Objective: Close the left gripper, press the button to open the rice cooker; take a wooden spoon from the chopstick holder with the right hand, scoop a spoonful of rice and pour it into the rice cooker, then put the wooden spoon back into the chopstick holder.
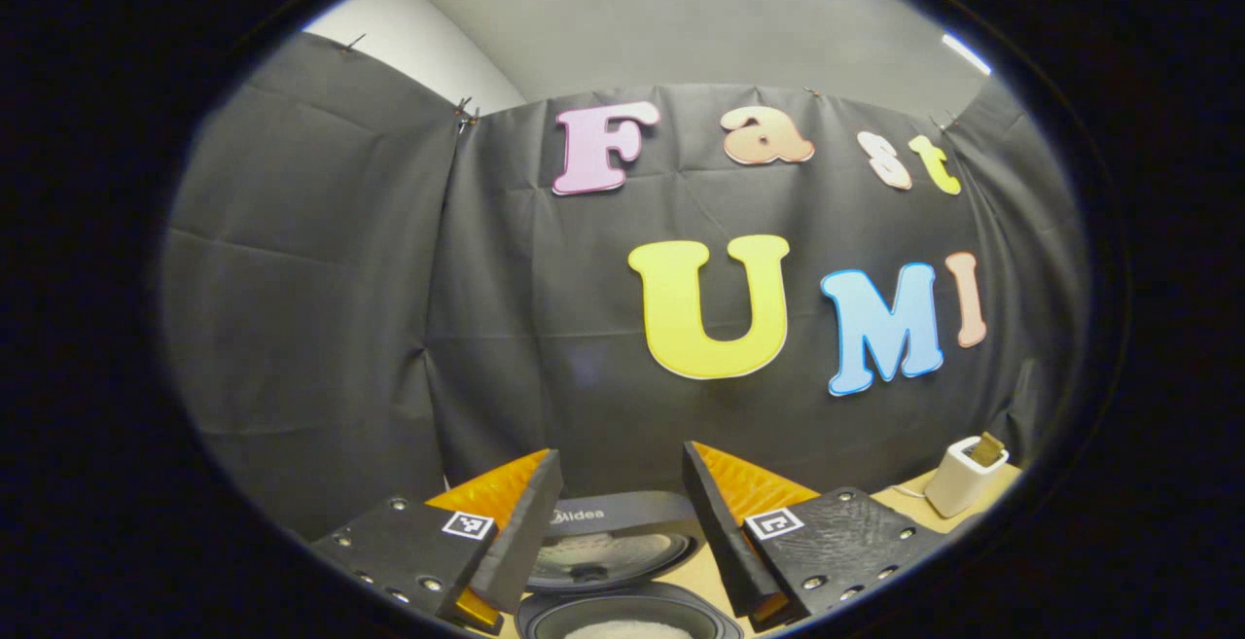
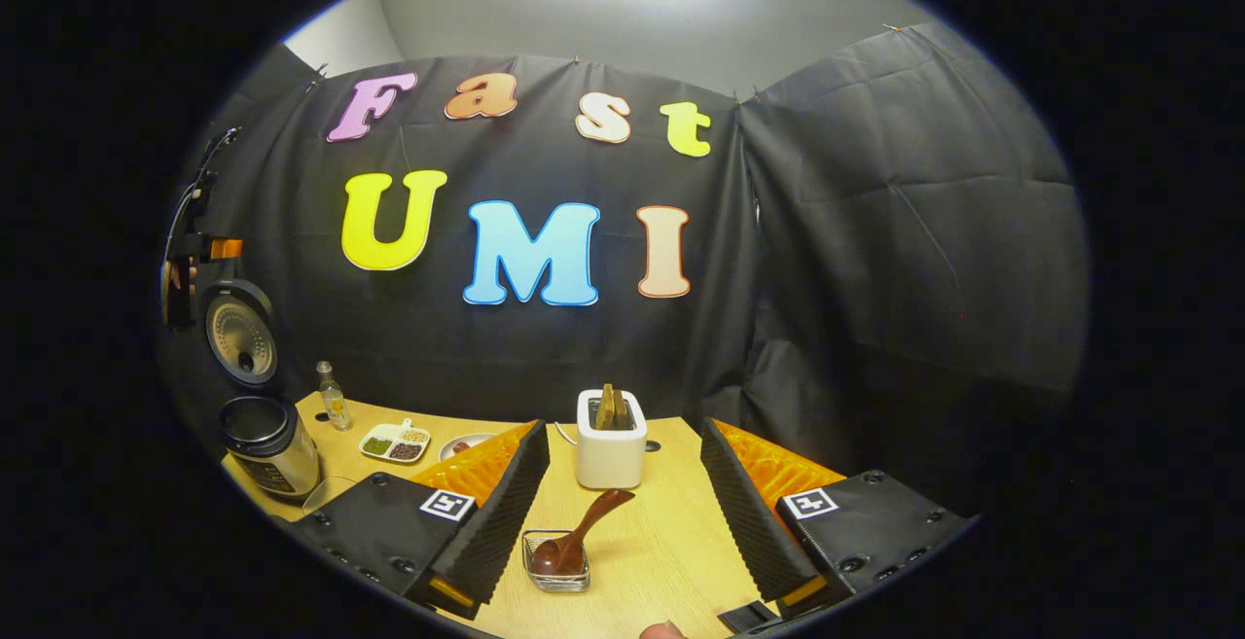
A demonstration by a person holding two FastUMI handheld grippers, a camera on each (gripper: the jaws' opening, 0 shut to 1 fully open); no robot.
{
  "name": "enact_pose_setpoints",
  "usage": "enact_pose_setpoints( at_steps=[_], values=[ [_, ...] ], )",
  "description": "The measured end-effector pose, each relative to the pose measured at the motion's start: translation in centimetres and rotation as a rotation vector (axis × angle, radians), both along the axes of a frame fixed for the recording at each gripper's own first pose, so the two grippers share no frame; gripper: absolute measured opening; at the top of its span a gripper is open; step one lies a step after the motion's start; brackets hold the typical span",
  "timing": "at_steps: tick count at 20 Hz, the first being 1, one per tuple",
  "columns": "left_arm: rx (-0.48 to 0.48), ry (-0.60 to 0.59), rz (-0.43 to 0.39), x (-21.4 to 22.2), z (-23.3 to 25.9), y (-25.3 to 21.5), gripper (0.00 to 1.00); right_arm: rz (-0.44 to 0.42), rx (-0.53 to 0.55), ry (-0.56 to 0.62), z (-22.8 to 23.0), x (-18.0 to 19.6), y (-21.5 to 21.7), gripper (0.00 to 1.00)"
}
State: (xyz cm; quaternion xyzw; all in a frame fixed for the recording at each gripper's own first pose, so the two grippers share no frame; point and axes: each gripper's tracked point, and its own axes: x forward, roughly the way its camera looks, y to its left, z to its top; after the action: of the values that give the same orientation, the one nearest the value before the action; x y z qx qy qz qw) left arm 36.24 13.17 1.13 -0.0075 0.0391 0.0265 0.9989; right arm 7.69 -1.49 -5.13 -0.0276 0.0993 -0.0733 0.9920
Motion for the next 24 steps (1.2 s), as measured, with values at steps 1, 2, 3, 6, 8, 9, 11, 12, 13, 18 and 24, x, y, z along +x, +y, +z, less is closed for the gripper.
enact_pose_setpoints(
  at_steps=[1,2,3,6,8,9,11,12,13,18,24],
  values=[
    [0.004,0.002,0.005,1.1,-0.3,0.4,0.78,-0.008,-0.001,0.004,-0.2,-0.1,0.0,0.94],
    [0.010,0.011,0.013,1.9,-0.8,0.8,0.77,-0.015,-0.002,0.009,-0.3,-0.2,0.1,0.99],
    [0.015,0.024,0.015,2.7,-1.3,1.1,0.76,-0.018,-0.002,0.013,-0.4,-0.2,0.2,0.94],
    [0.016,0.083,0.031,4.2,-3.9,1.8,0.76,-0.020,-0.014,0.018,-0.4,-0.3,0.5,0.99],
    [-0.002,0.134,0.043,4.6,-5.8,2.2,0.76,-0.014,-0.025,0.019,-0.3,-0.2,0.6,0.99],
    [-0.016,0.156,0.051,4.5,-6.7,2.3,0.77,-0.009,-0.029,0.019,-0.2,0.0,0.7,0.98],
    [-0.035,0.142,0.050,4.2,-6.3,2.4,0.80,0.005,-0.031,0.016,0.1,0.2,0.9,0.98],
    [-0.042,0.154,0.058,4.0,-6.9,2.2,0.82,0.012,-0.033,0.015,0.2,0.4,0.9,0.98],
    [-0.037,0.155,0.059,3.7,-6.8,2.2,0.82,0.019,-0.033,0.012,0.3,0.6,0.9,0.98],
    [0.019,0.163,0.075,1.6,-7.4,0.9,0.84,0.056,-0.012,0.005,0.3,0.9,0.5,0.94],
    [-0.006,0.193,0.091,-3.2,-8.6,-0.9,0.83,0.101,0.008,-0.002,0.6,0.8,-0.7,0.98]
  ],
)
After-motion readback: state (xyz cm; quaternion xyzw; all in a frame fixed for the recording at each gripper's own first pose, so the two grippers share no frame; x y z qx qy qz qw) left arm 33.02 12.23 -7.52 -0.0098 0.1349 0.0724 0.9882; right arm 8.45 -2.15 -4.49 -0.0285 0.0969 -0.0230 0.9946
